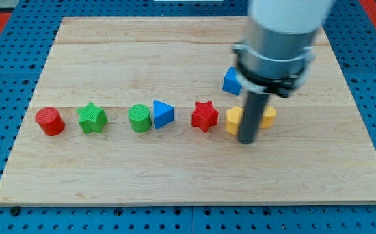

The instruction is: Place the blue cube vertical to the triangle

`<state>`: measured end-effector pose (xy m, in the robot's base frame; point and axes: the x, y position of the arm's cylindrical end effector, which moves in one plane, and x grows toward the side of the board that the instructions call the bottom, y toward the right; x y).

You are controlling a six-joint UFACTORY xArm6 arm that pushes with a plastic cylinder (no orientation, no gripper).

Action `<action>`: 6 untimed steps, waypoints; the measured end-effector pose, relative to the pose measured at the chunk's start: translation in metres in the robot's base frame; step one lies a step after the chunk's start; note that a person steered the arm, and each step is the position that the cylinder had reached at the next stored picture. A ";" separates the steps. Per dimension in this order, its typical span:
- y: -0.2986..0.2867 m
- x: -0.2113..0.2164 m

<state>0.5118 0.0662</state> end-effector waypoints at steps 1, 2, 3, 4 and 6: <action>-0.006 -0.027; 0.032 -0.048; 0.067 -0.081; 0.070 -0.114; -0.138 -0.144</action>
